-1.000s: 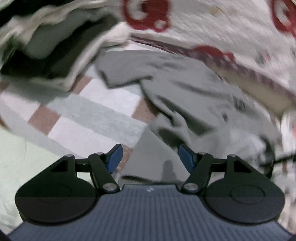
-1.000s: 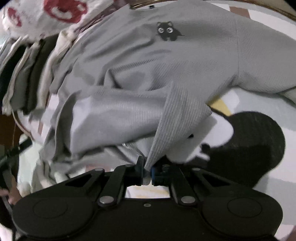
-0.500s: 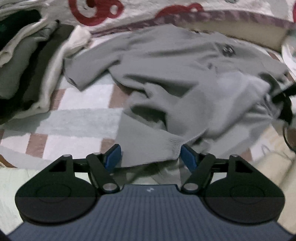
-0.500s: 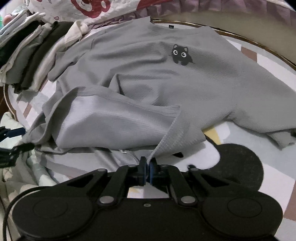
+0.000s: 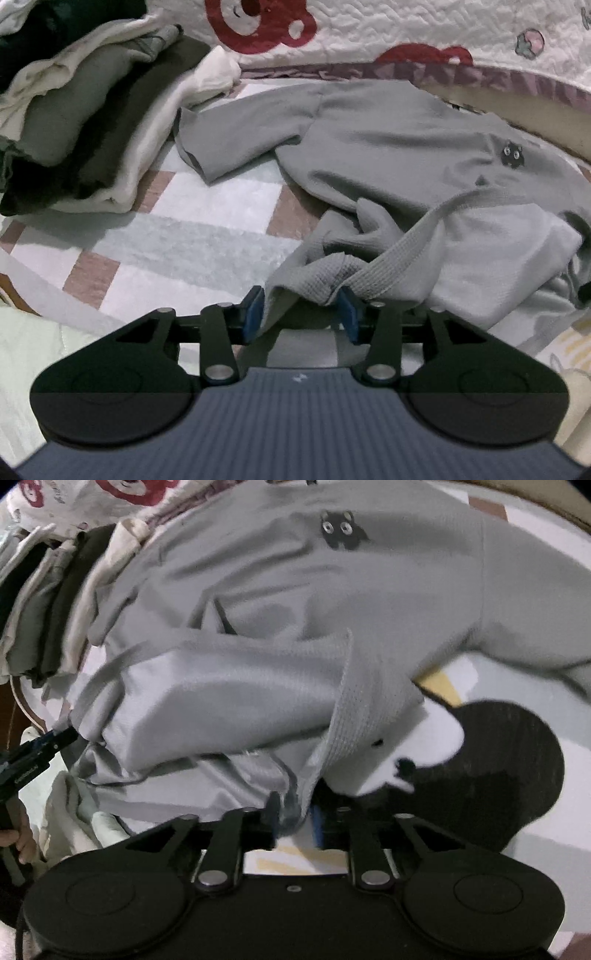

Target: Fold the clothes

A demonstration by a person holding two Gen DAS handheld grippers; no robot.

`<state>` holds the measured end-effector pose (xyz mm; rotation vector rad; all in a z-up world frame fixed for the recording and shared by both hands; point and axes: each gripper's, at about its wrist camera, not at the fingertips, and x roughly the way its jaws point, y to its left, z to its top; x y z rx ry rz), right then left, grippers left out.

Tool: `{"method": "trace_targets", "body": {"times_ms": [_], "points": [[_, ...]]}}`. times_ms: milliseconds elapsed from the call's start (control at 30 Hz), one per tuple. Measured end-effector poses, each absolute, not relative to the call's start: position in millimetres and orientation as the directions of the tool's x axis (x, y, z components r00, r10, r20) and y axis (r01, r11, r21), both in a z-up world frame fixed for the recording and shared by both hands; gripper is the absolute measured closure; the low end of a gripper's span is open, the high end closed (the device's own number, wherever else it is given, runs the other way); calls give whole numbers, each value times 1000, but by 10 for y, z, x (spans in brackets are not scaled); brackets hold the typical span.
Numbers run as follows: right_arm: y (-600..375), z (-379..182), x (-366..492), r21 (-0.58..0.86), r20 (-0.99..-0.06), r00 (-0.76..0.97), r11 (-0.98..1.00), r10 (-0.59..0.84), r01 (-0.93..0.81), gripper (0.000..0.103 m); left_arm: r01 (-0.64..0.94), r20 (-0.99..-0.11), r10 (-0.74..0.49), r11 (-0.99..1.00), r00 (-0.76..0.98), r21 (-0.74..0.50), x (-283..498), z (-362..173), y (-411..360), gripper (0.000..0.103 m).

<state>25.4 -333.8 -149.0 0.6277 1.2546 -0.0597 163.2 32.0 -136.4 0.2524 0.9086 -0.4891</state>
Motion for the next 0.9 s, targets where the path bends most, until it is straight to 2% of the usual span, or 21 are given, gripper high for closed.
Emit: {"method": "trace_targets", "body": {"times_ms": [67,133,233,300,333,367,433,500,600,633,800,900], "points": [[-3335,-1515,257,406,-901,322,829,292,383,73,528,-816,-277,848,508,40,1608,-1418,259,60],[-3335,-1551,266,403,-904,311,827,293,393,67,545,-821,-246,833,515,92,1575,-1472,194,58],[-3335,-1625,281,400,-909,294,819,296,412,66,560,-816,-221,816,534,145,1540,-1512,122,54],[-3350,-1660,292,407,-907,295,808,302,425,65,561,-806,-219,812,549,161,1523,-1511,93,44],[-3362,-1660,291,415,-904,297,802,309,430,62,558,-801,-225,815,555,157,1516,-1503,84,33],[-3386,-1666,289,431,-897,301,785,322,444,59,560,-797,-236,815,555,148,1507,-1493,77,27],[-3447,-1692,264,473,-879,315,736,358,484,53,581,-795,-271,804,543,123,1483,-1467,68,28],[-3453,-1723,246,492,-870,310,717,384,494,53,572,-774,-269,808,572,142,1467,-1439,67,31],[-3329,-1695,284,461,-885,294,771,362,439,53,536,-760,-268,835,591,123,1517,-1394,125,62],[-3275,-1680,302,445,-892,288,795,349,412,53,520,-758,-265,847,595,112,1543,-1380,153,76],[-3111,-1651,369,395,-909,273,858,314,329,48,456,-734,-237,883,636,110,1606,-1390,256,78],[-3135,-1655,375,406,-905,277,850,322,337,47,476,-745,-267,876,611,77,1604,-1404,232,75]]}}
